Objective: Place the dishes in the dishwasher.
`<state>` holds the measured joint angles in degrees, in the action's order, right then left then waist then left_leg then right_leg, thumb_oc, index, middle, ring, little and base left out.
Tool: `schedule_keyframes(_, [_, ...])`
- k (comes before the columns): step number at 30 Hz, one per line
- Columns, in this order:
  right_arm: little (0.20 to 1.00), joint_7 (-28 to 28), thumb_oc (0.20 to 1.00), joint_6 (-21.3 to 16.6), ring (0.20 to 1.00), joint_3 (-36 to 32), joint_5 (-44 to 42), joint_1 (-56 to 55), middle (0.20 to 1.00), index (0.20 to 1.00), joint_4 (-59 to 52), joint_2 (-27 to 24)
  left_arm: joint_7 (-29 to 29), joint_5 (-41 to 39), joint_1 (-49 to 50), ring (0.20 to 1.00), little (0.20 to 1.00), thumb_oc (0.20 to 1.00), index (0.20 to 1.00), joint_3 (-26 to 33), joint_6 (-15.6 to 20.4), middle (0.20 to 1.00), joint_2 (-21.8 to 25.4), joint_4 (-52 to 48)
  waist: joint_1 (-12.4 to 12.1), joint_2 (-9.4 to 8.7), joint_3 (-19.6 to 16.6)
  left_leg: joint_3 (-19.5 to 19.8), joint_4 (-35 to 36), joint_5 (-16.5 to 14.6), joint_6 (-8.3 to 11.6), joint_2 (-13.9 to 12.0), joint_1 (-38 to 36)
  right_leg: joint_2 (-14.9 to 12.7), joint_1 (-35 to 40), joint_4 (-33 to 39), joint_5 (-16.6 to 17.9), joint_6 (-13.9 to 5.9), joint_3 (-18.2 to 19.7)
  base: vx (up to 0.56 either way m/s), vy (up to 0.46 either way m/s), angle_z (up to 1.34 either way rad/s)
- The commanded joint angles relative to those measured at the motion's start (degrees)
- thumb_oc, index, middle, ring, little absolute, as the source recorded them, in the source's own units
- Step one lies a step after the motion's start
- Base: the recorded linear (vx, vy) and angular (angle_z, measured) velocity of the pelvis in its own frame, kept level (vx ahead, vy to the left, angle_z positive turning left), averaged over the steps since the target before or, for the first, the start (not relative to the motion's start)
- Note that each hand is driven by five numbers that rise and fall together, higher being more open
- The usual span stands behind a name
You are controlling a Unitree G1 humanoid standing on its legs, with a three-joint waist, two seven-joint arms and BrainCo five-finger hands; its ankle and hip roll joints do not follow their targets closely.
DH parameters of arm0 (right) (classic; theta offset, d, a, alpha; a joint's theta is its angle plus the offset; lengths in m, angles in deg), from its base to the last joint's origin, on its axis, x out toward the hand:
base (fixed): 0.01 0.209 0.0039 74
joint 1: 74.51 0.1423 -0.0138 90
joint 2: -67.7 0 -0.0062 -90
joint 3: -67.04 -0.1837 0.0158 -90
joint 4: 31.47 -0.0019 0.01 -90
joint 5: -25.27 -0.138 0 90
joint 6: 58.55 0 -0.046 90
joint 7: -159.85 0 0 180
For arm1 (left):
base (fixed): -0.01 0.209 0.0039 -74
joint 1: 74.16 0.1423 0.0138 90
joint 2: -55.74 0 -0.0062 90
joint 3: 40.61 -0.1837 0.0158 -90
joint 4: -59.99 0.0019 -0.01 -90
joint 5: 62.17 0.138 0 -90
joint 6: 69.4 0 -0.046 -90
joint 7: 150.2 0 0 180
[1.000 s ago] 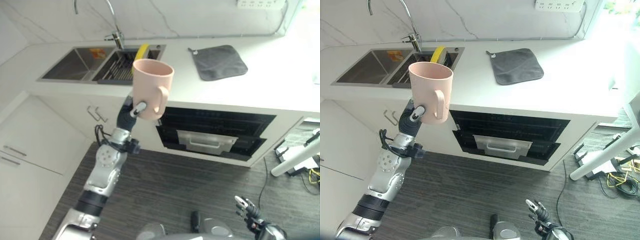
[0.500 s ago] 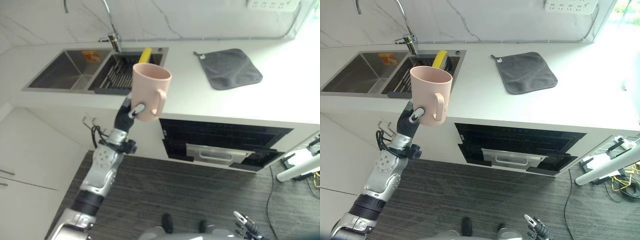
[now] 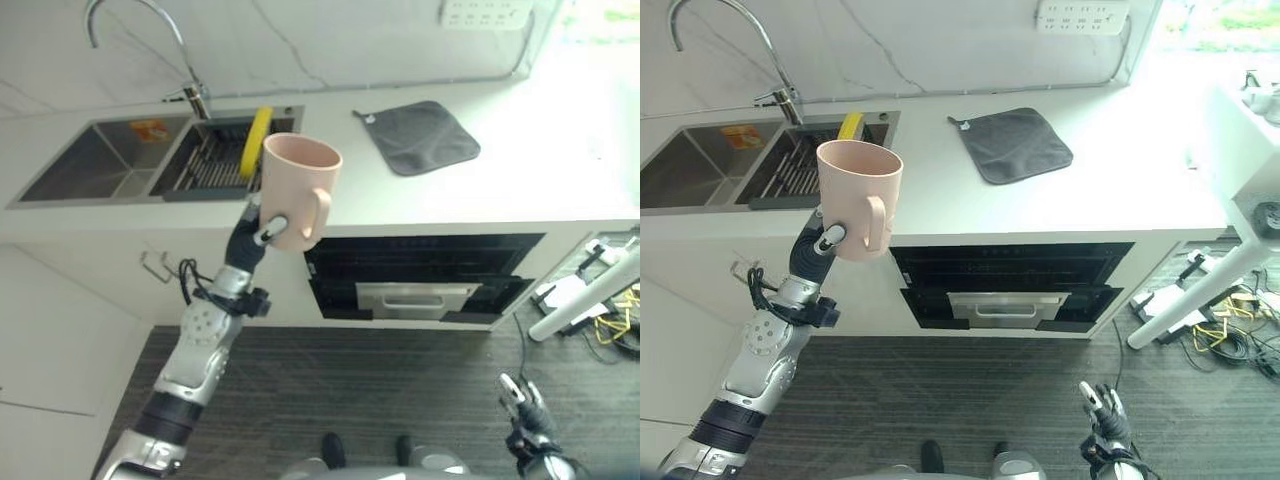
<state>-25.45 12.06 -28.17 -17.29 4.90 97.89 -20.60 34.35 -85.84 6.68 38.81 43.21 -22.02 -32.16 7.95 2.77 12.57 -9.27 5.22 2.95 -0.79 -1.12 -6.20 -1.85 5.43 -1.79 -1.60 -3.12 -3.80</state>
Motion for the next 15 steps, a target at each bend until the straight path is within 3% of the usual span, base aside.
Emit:
schedule_keyframes(1, [1.000,3.63,1.000,-7.50,1.000,-1.96,7.36,0.03,1.000,1.000,-4.02,0.04,-0.66,-0.51,-2.77,0.200,0.200,0.200,0.200,2.68,3.37,0.200,0.43,-2.67,1.57,-1.39,0.98,-0.48,-0.84,-6.24,-2.08,1.28,-4.32,-3.61,-6.45,-5.21,2.66,-5.33,-2.10,-0.05,0.037,-0.34])
schedule_keyframes(4, [1.000,4.12,1.000,-9.44,1.000,-1.38,13.65,-2.20,1.000,1.000,-12.27,0.58,-1.82,1.20,-3.54,0.200,0.200,0.200,0.200,1.35,3.40,0.200,-0.34,-2.37,3.08,-1.67,1.26,0.65,-1.23,-6.31,-3.03,1.49,-3.70,-4.06,-8.32,-8.65,3.57,-6.24,1.83,-0.07,-0.012,-0.10])
schedule_keyframes(6, [1.000,4.63,1.000,-10.29,1.000,-0.49,16.26,-2.64,1.000,1.000,-15.26,0.50,-2.20,1.76,-3.59,0.200,0.200,0.200,0.200,1.03,3.52,0.200,-0.62,-2.25,3.21,-1.57,1.27,0.48,-1.48,-6.17,-3.26,1.42,-3.22,-3.94,-8.64,-10.24,3.08,-6.12,1.84,-0.09,-0.053,0.01])
schedule_keyframes(8, [1.000,7.36,1.000,-12.08,1.000,5.05,30.02,-1.18,1.000,1.000,-27.24,-2.48,-4.64,4.54,-2.28,0.200,0.200,0.200,0.200,0.11,4.54,0.200,-1.51,-2.92,1.19,-1.88,0.88,-1.92,-2.53,-5.79,-2.60,0.43,-1.36,-5.72,-7.88,-9.53,1.31,-5.85,-2.94,-0.12,-0.224,-0.25])
schedule_keyframes(15, [1.000,7.19,1.000,-7.40,1.000,10.26,45.76,5.18,1.000,1.000,-34.07,-11.17,-3.81,3.33,1.87,0.200,0.200,0.200,0.200,1.35,6.38,0.200,-1.50,-4.41,-1.78,-2.23,0.42,-3.39,-2.45,-4.56,1.04,-1.91,-1.50,-5.44,-3.23,-1.32,1.59,-4.42,-6.71,0.03,-0.140,-0.12])
